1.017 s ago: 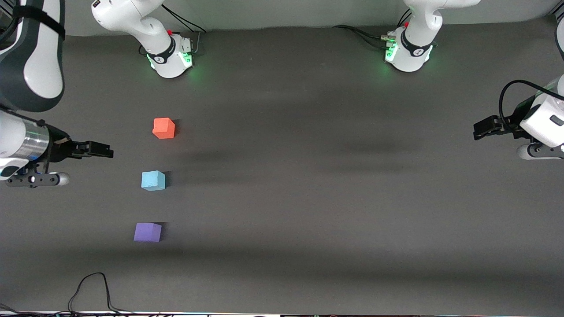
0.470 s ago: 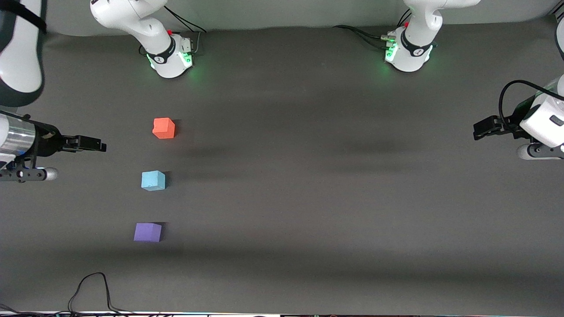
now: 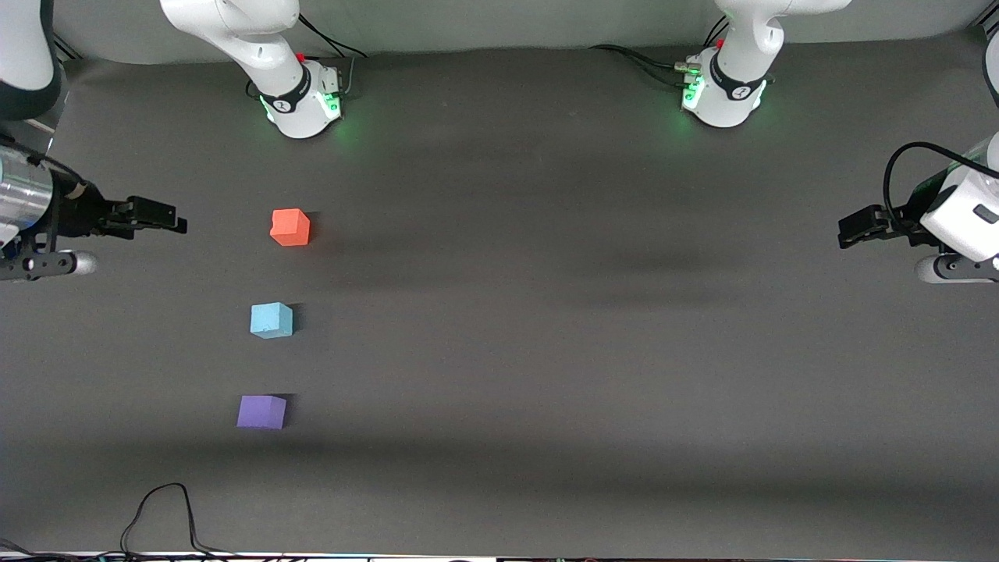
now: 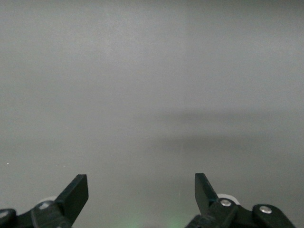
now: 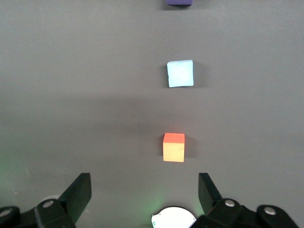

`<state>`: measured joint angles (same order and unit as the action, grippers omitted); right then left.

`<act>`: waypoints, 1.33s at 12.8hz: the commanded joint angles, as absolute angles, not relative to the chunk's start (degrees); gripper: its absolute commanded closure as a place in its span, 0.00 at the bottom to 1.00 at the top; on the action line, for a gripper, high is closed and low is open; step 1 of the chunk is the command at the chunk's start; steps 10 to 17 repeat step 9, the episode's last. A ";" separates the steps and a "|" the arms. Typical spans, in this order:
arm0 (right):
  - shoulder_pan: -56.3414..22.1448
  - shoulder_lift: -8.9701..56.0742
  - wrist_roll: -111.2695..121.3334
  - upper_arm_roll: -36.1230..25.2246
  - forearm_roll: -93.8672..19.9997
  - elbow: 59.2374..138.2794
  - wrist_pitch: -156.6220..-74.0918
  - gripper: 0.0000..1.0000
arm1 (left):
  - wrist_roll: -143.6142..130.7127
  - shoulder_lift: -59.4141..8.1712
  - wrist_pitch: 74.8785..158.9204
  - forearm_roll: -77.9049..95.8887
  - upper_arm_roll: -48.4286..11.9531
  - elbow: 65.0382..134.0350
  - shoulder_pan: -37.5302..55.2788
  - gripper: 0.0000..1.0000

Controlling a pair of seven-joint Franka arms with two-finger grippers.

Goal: Place blue block between orange and purple blocks

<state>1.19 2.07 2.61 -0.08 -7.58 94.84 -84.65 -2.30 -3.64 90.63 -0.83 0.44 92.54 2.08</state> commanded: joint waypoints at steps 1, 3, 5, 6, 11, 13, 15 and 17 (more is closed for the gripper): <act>-0.51 0.88 1.41 1.14 -4.67 96.50 -86.22 0.00 | -1.67 -3.60 91.14 -0.53 0.70 92.37 2.29 0.00; 0.08 0.79 1.32 4.19 -0.89 96.59 -86.48 0.00 | -1.67 -3.60 91.41 -0.53 0.70 92.55 2.29 0.00; 1.93 0.18 1.14 5.98 -1.14 96.59 -86.48 0.00 | -1.67 -3.60 91.41 -0.53 0.70 92.55 2.37 0.00; 2.37 -0.26 1.06 5.89 -1.58 96.50 -86.48 0.00 | -1.67 -3.60 91.49 -0.53 0.70 92.55 2.37 0.00; 3.43 -0.53 1.05 5.27 -4.13 95.54 -85.96 0.00 | -1.67 -3.60 91.41 -0.53 0.62 92.55 2.37 0.00; 3.43 -0.53 1.05 5.27 -4.13 95.54 -85.96 0.00 | -1.67 -3.60 91.41 -0.53 0.62 92.55 2.37 0.00; 3.43 -0.53 1.05 5.27 -4.13 95.54 -85.96 0.00 | -1.67 -3.60 91.41 -0.53 0.62 92.55 2.37 0.00; 3.43 -0.53 1.05 5.27 -4.13 95.54 -85.96 0.00 | -1.67 -3.60 91.41 -0.53 0.62 92.55 2.37 0.00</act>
